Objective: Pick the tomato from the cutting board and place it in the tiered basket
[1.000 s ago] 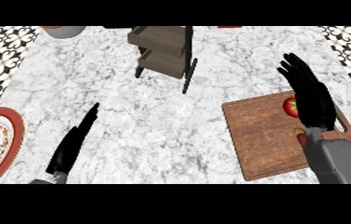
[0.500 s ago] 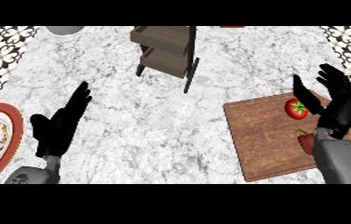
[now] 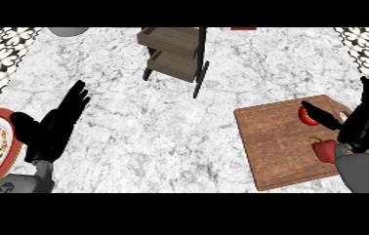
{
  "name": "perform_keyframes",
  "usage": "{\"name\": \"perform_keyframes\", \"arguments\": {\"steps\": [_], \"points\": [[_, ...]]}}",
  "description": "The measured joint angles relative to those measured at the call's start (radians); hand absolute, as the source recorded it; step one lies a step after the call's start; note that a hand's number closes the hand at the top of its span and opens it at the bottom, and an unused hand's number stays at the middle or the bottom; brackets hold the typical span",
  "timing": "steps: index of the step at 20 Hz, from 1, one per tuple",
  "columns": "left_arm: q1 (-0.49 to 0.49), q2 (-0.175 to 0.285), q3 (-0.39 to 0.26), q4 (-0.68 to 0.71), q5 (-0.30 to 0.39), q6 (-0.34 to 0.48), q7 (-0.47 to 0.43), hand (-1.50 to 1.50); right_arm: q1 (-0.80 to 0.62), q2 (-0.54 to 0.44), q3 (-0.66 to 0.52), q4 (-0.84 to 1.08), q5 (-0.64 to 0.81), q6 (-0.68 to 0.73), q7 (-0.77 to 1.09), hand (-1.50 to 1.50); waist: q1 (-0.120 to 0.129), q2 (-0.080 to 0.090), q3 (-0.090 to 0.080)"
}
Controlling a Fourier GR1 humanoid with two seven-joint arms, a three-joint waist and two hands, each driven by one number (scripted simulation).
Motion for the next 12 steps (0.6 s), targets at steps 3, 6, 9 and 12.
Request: {"name": "perform_keyframes", "arguments": {"steps": [3, 6, 9, 12], "points": [[0.001, -0.006, -0.002, 0.000, -0.001, 0.001, -0.001, 0.00, 0.002, -0.079, 0.061, 0.027, 0.068, 0.118, 0.140, -1.50, 0.002, -0.001, -0.004], [-0.005, -0.007, -0.005, -0.003, -0.002, -0.001, 0.004, 0.00, -0.020, -0.121, 0.130, 0.026, 0.092, 0.286, 0.286, -1.50, 0.012, -0.001, -0.007], [-0.012, -0.005, -0.007, -0.005, -0.002, -0.004, 0.016, 0.00, -0.071, -0.149, 0.192, -0.009, 0.100, 0.461, 0.453, -1.50, 0.017, -0.003, -0.005], [0.001, -0.006, -0.008, -0.019, -0.005, -0.002, 0.020, 0.00, -0.141, -0.171, 0.232, -0.086, 0.101, 0.615, 0.642, -1.50, 0.014, -0.005, -0.001]]}}
